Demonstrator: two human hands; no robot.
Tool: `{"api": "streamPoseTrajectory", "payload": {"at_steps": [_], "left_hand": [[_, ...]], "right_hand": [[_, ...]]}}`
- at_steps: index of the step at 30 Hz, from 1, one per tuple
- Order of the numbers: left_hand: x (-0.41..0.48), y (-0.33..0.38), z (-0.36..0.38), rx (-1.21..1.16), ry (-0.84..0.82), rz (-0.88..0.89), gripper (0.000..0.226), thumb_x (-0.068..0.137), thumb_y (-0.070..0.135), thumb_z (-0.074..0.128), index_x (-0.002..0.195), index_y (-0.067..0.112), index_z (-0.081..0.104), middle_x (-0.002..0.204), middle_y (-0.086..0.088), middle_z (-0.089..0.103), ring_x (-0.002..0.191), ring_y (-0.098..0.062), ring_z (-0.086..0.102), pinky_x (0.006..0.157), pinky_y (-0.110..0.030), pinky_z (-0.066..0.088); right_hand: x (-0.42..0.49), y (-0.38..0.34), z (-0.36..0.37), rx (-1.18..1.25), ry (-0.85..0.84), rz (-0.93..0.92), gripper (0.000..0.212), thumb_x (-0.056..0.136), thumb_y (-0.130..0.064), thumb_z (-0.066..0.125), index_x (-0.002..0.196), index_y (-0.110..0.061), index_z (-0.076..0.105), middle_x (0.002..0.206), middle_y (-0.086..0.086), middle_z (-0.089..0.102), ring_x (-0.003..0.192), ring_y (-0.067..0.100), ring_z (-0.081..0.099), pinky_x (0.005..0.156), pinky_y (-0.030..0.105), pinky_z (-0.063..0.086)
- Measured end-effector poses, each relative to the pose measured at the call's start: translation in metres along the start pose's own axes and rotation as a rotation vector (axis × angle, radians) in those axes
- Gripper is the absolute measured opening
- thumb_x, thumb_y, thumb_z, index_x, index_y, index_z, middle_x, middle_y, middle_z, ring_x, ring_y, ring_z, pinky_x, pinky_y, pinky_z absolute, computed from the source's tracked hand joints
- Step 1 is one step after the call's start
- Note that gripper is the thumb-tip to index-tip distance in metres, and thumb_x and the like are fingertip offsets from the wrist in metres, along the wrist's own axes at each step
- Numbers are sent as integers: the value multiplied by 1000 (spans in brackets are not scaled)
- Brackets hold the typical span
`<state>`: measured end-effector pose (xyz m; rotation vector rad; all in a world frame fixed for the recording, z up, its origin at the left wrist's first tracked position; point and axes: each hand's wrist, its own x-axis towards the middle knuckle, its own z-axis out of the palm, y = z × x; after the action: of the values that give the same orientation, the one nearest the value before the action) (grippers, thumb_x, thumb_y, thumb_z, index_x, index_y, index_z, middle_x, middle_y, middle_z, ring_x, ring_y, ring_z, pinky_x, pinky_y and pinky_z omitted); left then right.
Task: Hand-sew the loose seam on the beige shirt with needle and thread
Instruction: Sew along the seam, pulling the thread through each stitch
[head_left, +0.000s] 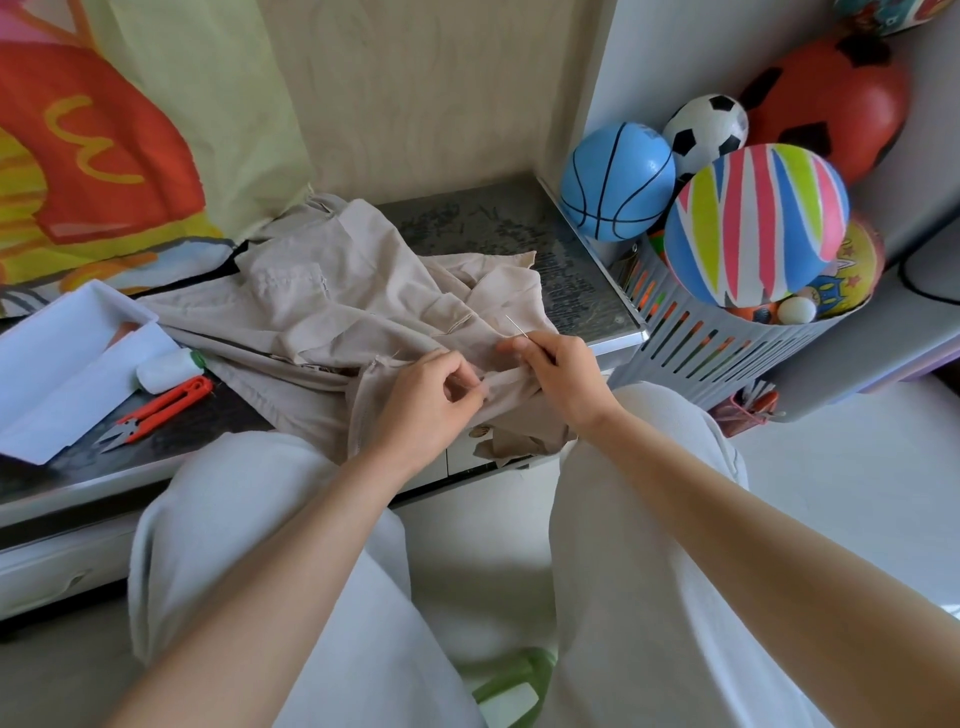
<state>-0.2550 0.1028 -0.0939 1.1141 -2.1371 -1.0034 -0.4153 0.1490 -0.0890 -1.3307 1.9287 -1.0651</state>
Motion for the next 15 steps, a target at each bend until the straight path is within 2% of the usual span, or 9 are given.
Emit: {"api": "streamPoseTrajectory", "payload": {"at_steps": [2, 5, 9, 13, 15], "left_hand": [[0, 0, 0, 4, 12, -38, 16, 78, 9, 70, 65, 10, 61, 81, 3, 67, 59, 3, 51, 61, -13, 38], [0, 3, -1, 37, 47, -57, 20, 77, 8, 72, 61, 11, 60, 67, 10, 58, 59, 5, 52, 59, -7, 36], [0, 4, -1, 72, 50, -64, 17, 76, 9, 75, 65, 4, 63, 69, 4, 56, 59, -1, 51, 58, -5, 36], [-2, 1, 0, 114, 5, -74, 19, 76, 11, 75, 63, 10, 62, 72, 7, 54, 59, -1, 50, 58, -4, 35], [-3, 1, -1, 115, -20, -77, 24, 76, 13, 75, 60, 16, 58, 75, 10, 55, 58, 1, 51, 59, -5, 36]], "right_hand": [[-2, 0, 0, 2, -13, -7, 25, 99, -20, 48, 101, -13, 72, 76, 1, 63, 72, 7, 52, 65, 15, 41], [-3, 0, 0, -16, -21, -23, 24, 99, -20, 49, 101, -14, 72, 65, -11, 51, 60, -1, 46, 58, 9, 38], [-4, 1, -1, -13, -17, -36, 24, 99, -20, 48, 99, -14, 71, 62, -13, 48, 57, -5, 45, 57, 9, 37], [-5, 0, 0, -9, -6, -56, 25, 99, -19, 48, 93, -7, 69, 65, -8, 50, 62, 3, 44, 61, 17, 38], [-7, -2, -1, 8, 15, -82, 25, 99, -19, 48, 94, -5, 69, 64, -9, 49, 61, 1, 44, 62, 16, 38]]}}
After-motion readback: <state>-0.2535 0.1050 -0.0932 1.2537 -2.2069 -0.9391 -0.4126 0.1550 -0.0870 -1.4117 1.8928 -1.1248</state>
